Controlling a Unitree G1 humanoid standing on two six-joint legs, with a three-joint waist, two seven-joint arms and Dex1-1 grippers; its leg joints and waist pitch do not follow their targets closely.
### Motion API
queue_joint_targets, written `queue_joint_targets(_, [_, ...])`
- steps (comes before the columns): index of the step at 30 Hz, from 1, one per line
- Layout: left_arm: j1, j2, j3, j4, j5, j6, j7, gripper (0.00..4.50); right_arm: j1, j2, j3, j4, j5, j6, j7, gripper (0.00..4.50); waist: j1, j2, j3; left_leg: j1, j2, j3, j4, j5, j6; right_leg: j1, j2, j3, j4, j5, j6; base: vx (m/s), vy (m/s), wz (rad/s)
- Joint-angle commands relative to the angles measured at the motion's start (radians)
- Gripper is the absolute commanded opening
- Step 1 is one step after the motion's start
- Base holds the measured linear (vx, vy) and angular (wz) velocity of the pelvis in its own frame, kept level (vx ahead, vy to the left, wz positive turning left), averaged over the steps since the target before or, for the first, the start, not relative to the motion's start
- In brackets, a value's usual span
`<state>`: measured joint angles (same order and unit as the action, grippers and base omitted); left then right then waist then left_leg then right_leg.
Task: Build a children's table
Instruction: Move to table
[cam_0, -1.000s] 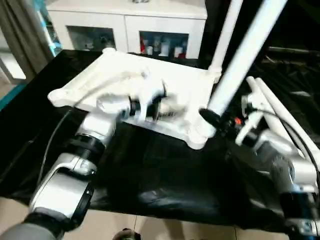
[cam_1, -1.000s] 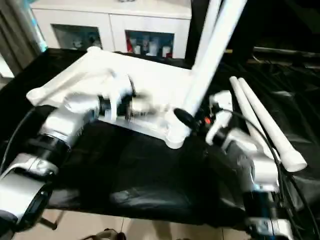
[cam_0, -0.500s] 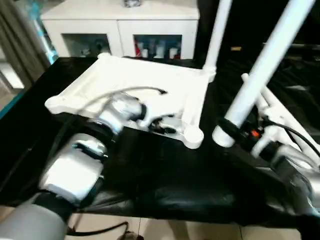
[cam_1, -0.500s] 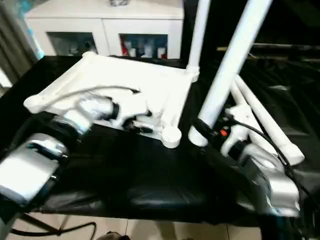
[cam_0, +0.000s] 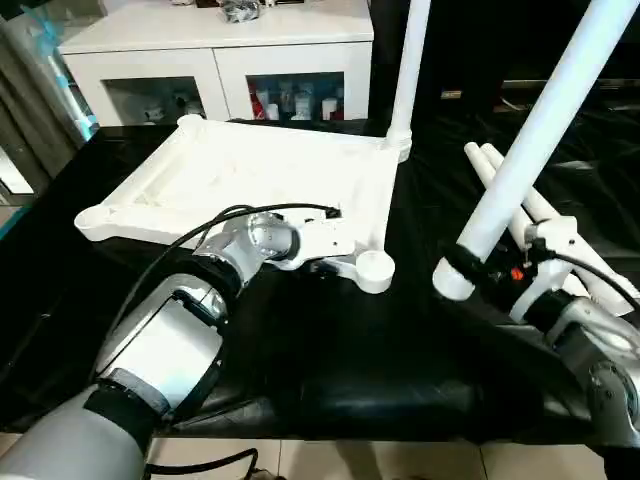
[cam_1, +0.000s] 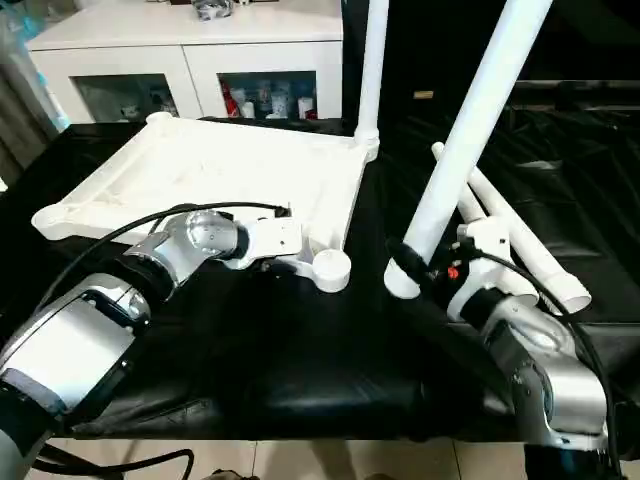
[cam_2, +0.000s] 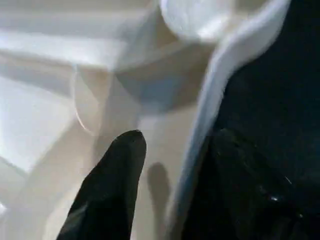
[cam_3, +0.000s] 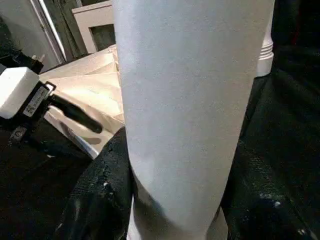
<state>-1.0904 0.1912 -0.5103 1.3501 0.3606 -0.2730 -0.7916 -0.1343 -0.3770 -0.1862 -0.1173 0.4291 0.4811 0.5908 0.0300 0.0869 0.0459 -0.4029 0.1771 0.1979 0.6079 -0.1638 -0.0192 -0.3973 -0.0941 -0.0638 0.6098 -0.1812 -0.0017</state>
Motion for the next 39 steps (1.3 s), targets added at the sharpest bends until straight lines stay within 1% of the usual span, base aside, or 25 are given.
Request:
queue_joint_targets(1, [-0.002,0.01,0.025,0.006,-0.011,0.019,-0.054,2.15,-0.01,-0.009,0.016,-0.022,0.0,0.011,-0.001,1.91,0.001,-0.027,-0.075,0.026,0.038,-0.028,-0.062,-0.224,0.08,0.047,-0.053,0.029,-0.092,-0.231,-0.204,0.0,0.0,0.0])
queue_joint_targets(2, [-0.005,0.011,0.037,0.007,-0.022,0.028,-0.08,2.1,-0.015,-0.011,0.019,-0.017,0.0,0.011,0.002,1.91,0.003,-0.027,-0.074,0.026,0.039,-0.028,-0.063,-0.219,0.083,0.047,-0.055,0.029,-0.092,-0.232,-0.21,0.0,0.0,0.0])
queue_joint_targets(3, [-0.014,0.012,0.067,0.011,-0.05,0.059,-0.176,1.99,-0.032,-0.014,0.032,0.005,-0.006,0.007,0.012,1.91,0.005,-0.033,-0.074,0.025,0.038,-0.027,-0.062,-0.209,0.087,0.047,-0.056,0.029,-0.09,-0.228,-0.215,0.0,0.0,0.0])
queue_joint_targets(4, [-0.018,0.013,0.067,0.012,-0.05,0.071,-0.212,1.76,-0.04,-0.016,0.039,0.015,-0.009,0.004,0.018,1.91,0.006,-0.028,-0.073,0.025,0.038,-0.027,-0.062,-0.204,0.087,0.046,-0.058,0.029,-0.089,-0.229,-0.219,0.0,0.0,0.0])
queue_joint_targets(5, [-0.019,0.014,0.066,0.013,-0.05,0.074,-0.222,1.73,-0.042,-0.017,0.041,0.018,-0.01,0.004,0.019,1.91,0.006,-0.029,-0.072,0.025,0.038,-0.027,-0.063,-0.206,0.086,0.045,-0.058,0.03,-0.09,-0.234,-0.218,0.0,0.0,0.0])
queue_joint_targets(6, [-0.023,0.018,0.058,0.014,-0.042,0.082,-0.263,1.72,-0.053,-0.018,0.049,0.032,-0.015,0.0,0.026,1.91,0.008,-0.034,-0.072,0.026,0.039,-0.026,-0.062,-0.208,0.085,0.045,-0.059,0.03,-0.089,-0.238,-0.218,0.0,0.0,0.0])
queue_joint_targets(8, [-0.024,0.019,0.055,0.014,-0.038,0.085,-0.274,1.66,-0.057,-0.018,0.051,0.036,-0.018,-0.002,0.027,1.91,0.009,-0.031,-0.071,0.025,0.039,-0.027,-0.063,-0.208,0.087,0.046,-0.06,0.031,-0.088,-0.238,-0.219,0.0,0.0,0.0])
queue_joint_targets(9, [-0.029,0.029,0.033,0.016,-0.015,0.108,-0.351,1.4,-0.079,-0.017,0.065,0.065,-0.034,-0.014,0.031,1.91,0.011,-0.032,-0.071,0.025,0.04,-0.027,-0.064,-0.204,0.088,0.046,-0.061,0.031,-0.089,-0.234,-0.221,0.0,0.0,0.0])
queue_joint_targets(12, [-0.03,0.037,0.015,0.016,0.004,0.108,-0.38,1.23,-0.092,-0.016,0.072,0.081,-0.041,-0.022,0.034,1.91,0.011,-0.031,-0.07,0.025,0.04,-0.028,-0.065,-0.207,0.081,0.046,-0.062,0.032,-0.088,-0.233,-0.222,0.0,0.0,0.0])
queue_joint_targets(14, [-0.028,0.043,0.003,0.014,0.026,0.117,-0.382,1.0,-0.104,-0.014,0.078,0.097,-0.048,-0.03,0.033,1.91,0.011,-0.031,-0.07,0.025,0.041,-0.027,-0.065,-0.207,0.081,0.047,-0.061,0.032,-0.088,-0.226,-0.225,0.0,0.0,0.0])
queue_joint_targets(17, [-0.022,0.052,-0.001,0.005,0.047,0.147,-0.338,0.88,-0.117,-0.009,0.087,0.12,-0.053,-0.043,0.029,1.91,0.013,-0.028,-0.071,0.026,0.041,-0.027,-0.065,-0.211,0.079,0.048,-0.063,0.031,-0.087,-0.218,-0.231,0.0,0.0,0.0])
queue_joint_targets(18, [-0.014,0.052,0.016,-0.001,0.033,0.165,-0.315,0.78,-0.118,-0.004,0.089,0.129,-0.056,-0.05,0.027,1.91,0.017,-0.025,-0.071,0.025,0.041,-0.029,-0.066,-0.21,0.079,0.05,-0.064,0.031,-0.086,-0.217,-0.234,0.0,0.0,0.0])
queue_joint_targets(22, [0.015,0.041,0.098,-0.023,-0.047,0.236,-0.288,0.56,-0.115,0.018,0.082,0.151,-0.053,-0.061,0.013,1.91,0.016,-0.026,-0.069,0.025,0.04,-0.028,-0.067,-0.233,0.075,0.049,-0.063,0.029,-0.088,-0.233,-0.242,0.0,0.0,0.0])
queue_joint_targets(23, [0.029,0.036,0.124,-0.032,-0.073,0.259,-0.28,0.52,-0.111,0.027,0.077,0.154,-0.05,-0.059,0.002,1.91,0.018,-0.022,-0.068,0.026,0.04,-0.03,-0.068,-0.241,0.073,0.048,-0.064,0.029,-0.089,-0.25,-0.24,0.0,0.0,0.0])
queue_joint_targets(25, [0.047,0.029,0.149,-0.047,-0.096,0.284,-0.274,0.47,-0.106,0.038,0.071,0.158,-0.046,-0.055,-0.011,1.91,0.016,-0.022,-0.068,0.026,0.04,-0.03,-0.069,-0.25,0.07,0.047,-0.063,0.028,-0.091,-0.264,-0.236,0.0,0.0,0.0])
queue_joint_targets(28, [0.097,0.02,0.175,-0.089,-0.119,0.311,-0.255,0.39,-0.097,0.066,0.056,0.167,-0.041,-0.047,-0.054,1.91,0.013,-0.024,-0.07,0.025,0.04,-0.03,-0.069,-0.246,0.073,0.046,-0.063,0.029,-0.088,-0.249,-0.24,0.0,0.0,0.0])
queue_joint_targets(29, [0.12,0.015,0.183,-0.114,-0.126,0.315,-0.24,0.35,-0.094,0.077,0.05,0.172,-0.041,-0.047,-0.069,1.91,0.013,-0.029,-0.069,0.024,0.041,-0.029,-0.071,-0.24,0.076,0.046,-0.062,0.03,-0.089,-0.244,-0.24,0.0,0.0,0.0])
queue_joint_targets(30, [0.139,0.012,0.189,-0.136,-0.13,0.316,-0.228,0.35,-0.091,0.084,0.049,0.175,-0.043,-0.048,-0.077,1.91,0.015,-0.029,-0.071,0.025,0.041,-0.028,-0.069,-0.236,0.08,0.046,-0.063,0.03,-0.089,-0.248,-0.238,0.0,0.0,0.0])
queue_joint_targets(32, [0.165,0.008,0.197,-0.169,-0.138,0.286,-0.214,0.32,-0.087,0.09,0.051,0.178,-0.049,-0.055,-0.082,1.91,0.015,-0.029,-0.07,0.023,0.039,-0.028,-0.069,-0.232,0.083,0.045,-0.062,0.03,-0.091,-0.258,-0.232,0.0,0.0,0.0])
queue_joint_targets(33, [0.25,-0.004,0.209,-0.275,-0.181,0.166,-0.261,0.24,-0.079,0.101,0.057,0.185,-0.059,-0.066,-0.093,1.91,0.017,-0.031,-0.069,0.022,0.043,-0.03,-0.072,-0.227,0.087,0.047,-0.064,0.03,-0.092,-0.269,-0.223,0.0,0.0,0.0])
queue_joint_targets(34, [0.278,-0.007,0.209,-0.309,-0.19,0.125,-0.269,0.24,-0.077,0.103,0.059,0.186,-0.063,-0.068,-0.099,1.91,0.017,-0.031,-0.068,0.019,0.043,-0.03,-0.072,-0.219,0.091,0.047,-0.063,0.03,-0.092,-0.263,-0.221,0.0,0.0,0.0])
queue_joint_targets(35, [0.278,-0.007,0.209,-0.309,-0.19,0.125,-0.269,0.07,-0.077,0.103,0.059,0.186,-0.063,-0.068,-0.099,1.91,0.017,-0.027,-0.072,0.022,0.044,-0.028,-0.072,-0.22,0.095,0.043,-0.061,0.031,-0.09,-0.254,-0.22,0.0,0.0,0.0])
queue_joint_targets(37, [0.327,-0.006,0.192,-0.374,-0.182,0.081,-0.273,0.07,-0.078,0.104,0.058,0.187,-0.066,-0.066,-0.108,1.91,0.019,-0.024,-0.073,0.026,0.049,-0.029,-0.075,-0.234,0.087,0.038,-0.058,0.032,-0.088,-0.242,-0.222,0.0,0.0,0.0])
queue_joint_targets(38, [0.327,-0.006,0.192,-0.374,-0.182,0.081,-0.273,0.02,-0.078,0.104,0.058,0.187,-0.066,-0.066,-0.108,1.91,0.019,-0.024,-0.072,0.026,0.051,-0.03,-0.077,-0.243,0.083,0.037,-0.059,0.032,-0.089,-0.243,-0.22,0.0,0.0,0.0])
queue_joint_targets(39, [0.336,0.001,0.171,-0.384,-0.162,0.061,-0.267,0.02,-0.082,0.101,0.058,0.19,-0.067,-0.066,-0.11,1.91,0.021,-0.027,-0.069,0.03,0.05,-0.029,-0.08,-0.279,0.065,0.035,-0.059,0.034,-0.092,-0.278,-0.206,0.0,0.0,0.0])
